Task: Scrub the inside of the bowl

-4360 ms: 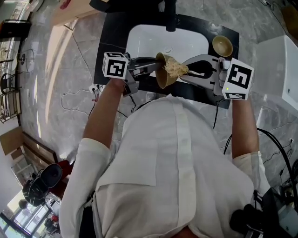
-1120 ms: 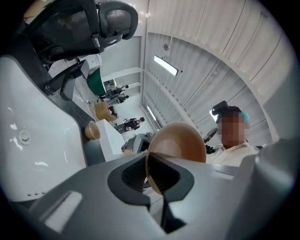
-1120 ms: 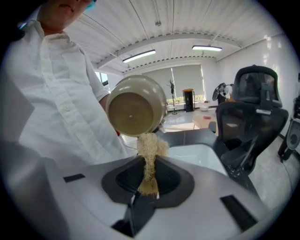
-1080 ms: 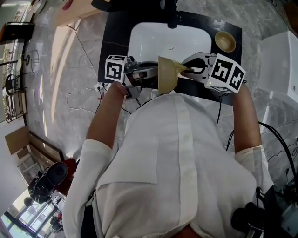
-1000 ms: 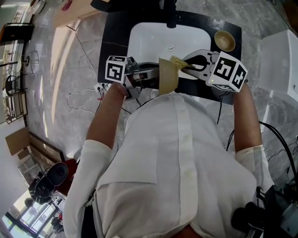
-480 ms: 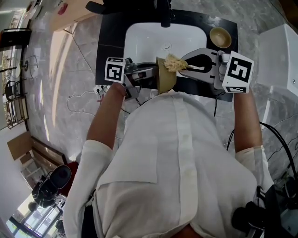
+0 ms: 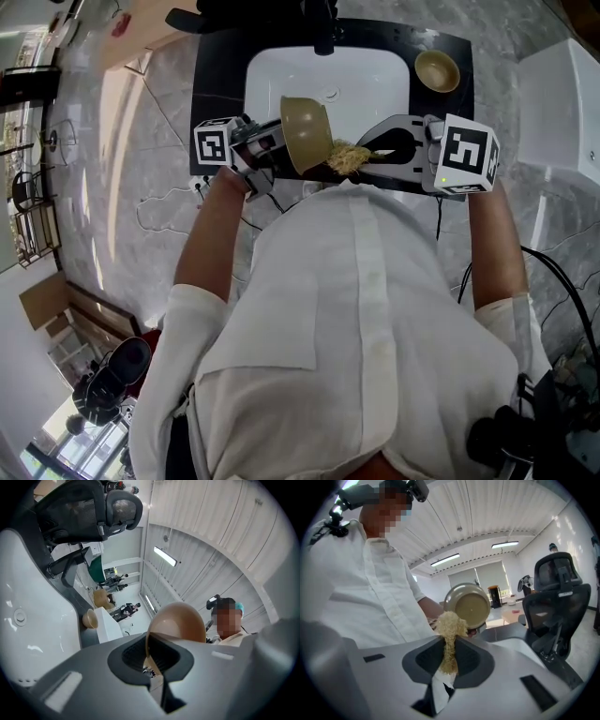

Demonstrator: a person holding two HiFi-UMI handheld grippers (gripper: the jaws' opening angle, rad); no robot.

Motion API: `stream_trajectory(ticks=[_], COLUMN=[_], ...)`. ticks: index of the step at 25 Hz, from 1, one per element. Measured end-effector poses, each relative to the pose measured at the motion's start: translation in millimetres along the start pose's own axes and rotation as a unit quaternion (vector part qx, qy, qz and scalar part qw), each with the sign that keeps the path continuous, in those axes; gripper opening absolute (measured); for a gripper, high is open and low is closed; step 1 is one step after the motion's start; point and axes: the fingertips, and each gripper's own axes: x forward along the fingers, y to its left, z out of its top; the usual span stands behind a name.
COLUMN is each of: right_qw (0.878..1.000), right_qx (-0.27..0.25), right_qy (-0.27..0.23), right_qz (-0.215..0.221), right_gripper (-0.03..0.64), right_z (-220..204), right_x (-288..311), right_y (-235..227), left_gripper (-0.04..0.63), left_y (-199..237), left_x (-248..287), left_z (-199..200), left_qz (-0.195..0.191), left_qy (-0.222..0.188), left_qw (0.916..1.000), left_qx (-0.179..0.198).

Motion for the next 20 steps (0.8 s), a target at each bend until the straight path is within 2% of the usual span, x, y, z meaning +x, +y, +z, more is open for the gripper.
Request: stream_trajectory(ticks=[4,10,13,20], right_qw=[0.998,0.996,0.996,0.997], right_qx=[0.008,-0.004,-0.014,-0.042], right_qy=[0.026,0.032,0.025,0.001], right_qz=[-0.049,-0.078,-0.081,-0.058], right_gripper=[0.052,0.052,0.052,0.052], right_z=[-12.8,-5.3,2.5,18.2], right_x=[-4.7,-12.2,-15.5,-17.1], right_y=[-21.0,-33.2,-32.4,-17.5], left_gripper=[0.011,0.011,0.011,0.011], left_y=[-11.0,-11.0,-6.0,5.2], left_x=[5.1,7.9,8.7,2.2], left_z=[-2.5,-12.0,-18.7,-16.2], left_qz=[-0.021,-0.011,0.01,0.038], left_qy=[0.012,0.031,0.047,0.042], left_qw=[0.9997,0.9994,0.9987,0.9982], left_qx=[0.009,0.01,0.017,0.02])
